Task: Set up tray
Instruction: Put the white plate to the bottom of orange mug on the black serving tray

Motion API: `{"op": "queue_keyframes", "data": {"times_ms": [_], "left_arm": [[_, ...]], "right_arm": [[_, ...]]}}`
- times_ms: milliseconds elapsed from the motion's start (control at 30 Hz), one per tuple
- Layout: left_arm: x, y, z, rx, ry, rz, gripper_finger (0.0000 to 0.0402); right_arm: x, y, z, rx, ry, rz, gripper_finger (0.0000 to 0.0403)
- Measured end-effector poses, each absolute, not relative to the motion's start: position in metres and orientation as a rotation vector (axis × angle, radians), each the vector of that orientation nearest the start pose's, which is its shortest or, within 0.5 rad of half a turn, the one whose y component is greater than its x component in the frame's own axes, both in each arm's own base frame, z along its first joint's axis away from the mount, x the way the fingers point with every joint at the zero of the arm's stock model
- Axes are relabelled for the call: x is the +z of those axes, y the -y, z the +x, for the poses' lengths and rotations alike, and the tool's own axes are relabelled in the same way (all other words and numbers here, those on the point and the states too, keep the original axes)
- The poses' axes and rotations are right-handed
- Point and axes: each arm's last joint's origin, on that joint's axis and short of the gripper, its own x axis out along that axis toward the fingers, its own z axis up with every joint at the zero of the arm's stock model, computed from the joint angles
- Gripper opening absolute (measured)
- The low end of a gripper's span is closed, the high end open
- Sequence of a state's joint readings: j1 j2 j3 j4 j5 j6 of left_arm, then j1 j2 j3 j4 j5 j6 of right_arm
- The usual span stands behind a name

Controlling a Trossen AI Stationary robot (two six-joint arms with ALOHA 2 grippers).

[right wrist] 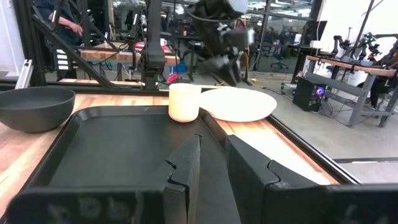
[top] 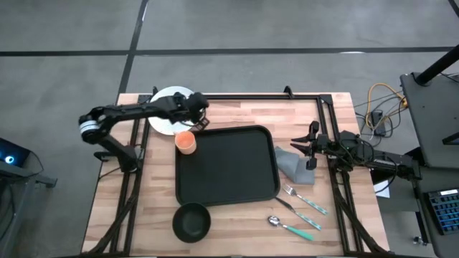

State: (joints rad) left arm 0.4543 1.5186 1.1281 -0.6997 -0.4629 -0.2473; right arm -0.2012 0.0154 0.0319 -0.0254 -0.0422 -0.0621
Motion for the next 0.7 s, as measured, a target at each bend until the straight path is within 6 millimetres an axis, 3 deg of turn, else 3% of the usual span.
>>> {"op": "queue_keyframes", "data": {"times_ms": [200,400,700], "left_arm": [[0.235,-0.161,0.298,0.949,-1.136,-0.195,0.0115],[0.219,-0.175,0.316,0.971,-1.283,-0.223,0.0115],[0.207,-0.191,0.309,1.047,-1.283,-0.297,0.0115]], "right_arm": [[0.171,0.018,0.095,-0.159,-0.014,-0.059,0.0068],[0.171,0.018,0.095,-0.159,-0.014,-0.061,0.0068],[0.171,0.018,0.095,-0.159,-0.014,-0.061,0.0068]]}}
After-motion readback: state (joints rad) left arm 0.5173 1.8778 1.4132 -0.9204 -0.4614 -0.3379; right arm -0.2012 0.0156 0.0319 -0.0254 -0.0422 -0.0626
